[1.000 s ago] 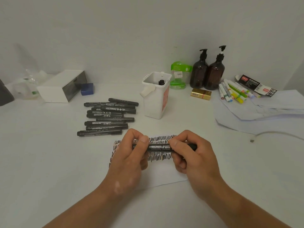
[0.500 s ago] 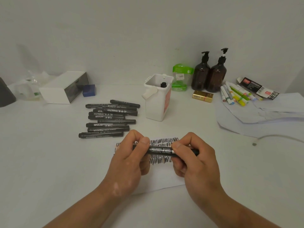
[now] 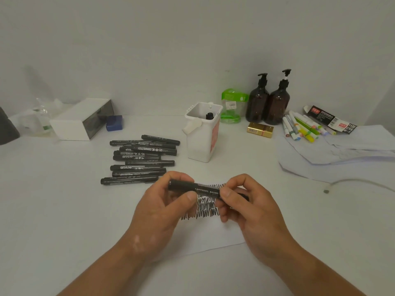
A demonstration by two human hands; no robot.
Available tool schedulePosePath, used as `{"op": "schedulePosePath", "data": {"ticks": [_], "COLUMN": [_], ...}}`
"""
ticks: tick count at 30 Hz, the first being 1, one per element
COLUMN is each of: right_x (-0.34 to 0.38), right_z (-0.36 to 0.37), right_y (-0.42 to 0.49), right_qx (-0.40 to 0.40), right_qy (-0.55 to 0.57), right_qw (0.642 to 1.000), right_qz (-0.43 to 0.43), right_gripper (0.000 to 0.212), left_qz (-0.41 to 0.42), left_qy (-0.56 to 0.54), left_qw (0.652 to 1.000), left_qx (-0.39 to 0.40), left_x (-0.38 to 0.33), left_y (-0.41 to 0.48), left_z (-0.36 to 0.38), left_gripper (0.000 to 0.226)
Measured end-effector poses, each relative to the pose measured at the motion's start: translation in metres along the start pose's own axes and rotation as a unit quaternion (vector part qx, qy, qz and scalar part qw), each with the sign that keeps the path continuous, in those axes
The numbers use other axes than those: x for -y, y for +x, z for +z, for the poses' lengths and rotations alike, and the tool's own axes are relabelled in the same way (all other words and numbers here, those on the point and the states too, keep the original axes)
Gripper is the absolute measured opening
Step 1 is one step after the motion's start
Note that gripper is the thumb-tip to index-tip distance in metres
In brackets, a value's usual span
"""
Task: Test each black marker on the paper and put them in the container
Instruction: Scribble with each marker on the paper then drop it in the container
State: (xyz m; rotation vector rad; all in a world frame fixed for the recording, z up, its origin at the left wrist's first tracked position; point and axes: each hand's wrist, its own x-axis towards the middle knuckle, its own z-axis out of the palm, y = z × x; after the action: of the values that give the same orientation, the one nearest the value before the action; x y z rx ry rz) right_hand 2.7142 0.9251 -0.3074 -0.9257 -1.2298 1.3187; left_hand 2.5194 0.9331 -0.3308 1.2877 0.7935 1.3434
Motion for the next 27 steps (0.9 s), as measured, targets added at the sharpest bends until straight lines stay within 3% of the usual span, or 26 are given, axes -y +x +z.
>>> {"op": "schedulePosePath", "data": {"ticks": [6,9,11,14,16,21,24,27], "right_x": [-0.005,-0.005,-0.002,0.003,0.004,0.003,0.016,0.044], "right_z": [0.011,0.011,0.007,-0.003,-0.007,-0.007,-0.018,-0.035], "right_y": [-0.007,-0.008,-0.008,-0.006,-0.006,-0.005,0.003,0.018], "right_qx": [0.087,0.069,0.033,0.019,0.036,0.082,0.018,-0.091], "right_qy": [-0.113,-0.219,-0.205,-0.142,-0.172,-0.248,-0.215,-0.211], "right_qw": [0.990,0.970,0.972,0.982,0.977,0.955,0.963,0.952], "right_qz": [-0.021,-0.079,-0.110,-0.120,-0.120,-0.137,-0.164,-0.204], "right_gripper": [0.008,0.005,0.002,0.028,0.036,0.016,0.007,0.016], "left_qz": [0.019,0.032,0.044,0.039,0.032,0.037,0.013,0.010], "left_qy": [0.027,0.075,0.114,0.184,0.226,0.301,0.285,0.275], "left_qw": [0.999,0.996,0.992,0.980,0.970,0.950,0.958,0.960], "left_qx": [0.008,0.030,0.036,0.060,0.081,0.081,0.036,-0.047], "left_x": [-0.008,-0.014,-0.017,-0.019,-0.019,-0.017,-0.016,-0.014], "left_y": [-0.001,-0.004,-0.006,-0.007,-0.008,-0.009,-0.005,-0.001], "left_z": [0.001,0.006,0.007,0.007,0.007,0.006,-0.003,-0.015], "left_gripper": [0.045,0.031,0.025,0.024,0.024,0.018,0.012,0.012]}}
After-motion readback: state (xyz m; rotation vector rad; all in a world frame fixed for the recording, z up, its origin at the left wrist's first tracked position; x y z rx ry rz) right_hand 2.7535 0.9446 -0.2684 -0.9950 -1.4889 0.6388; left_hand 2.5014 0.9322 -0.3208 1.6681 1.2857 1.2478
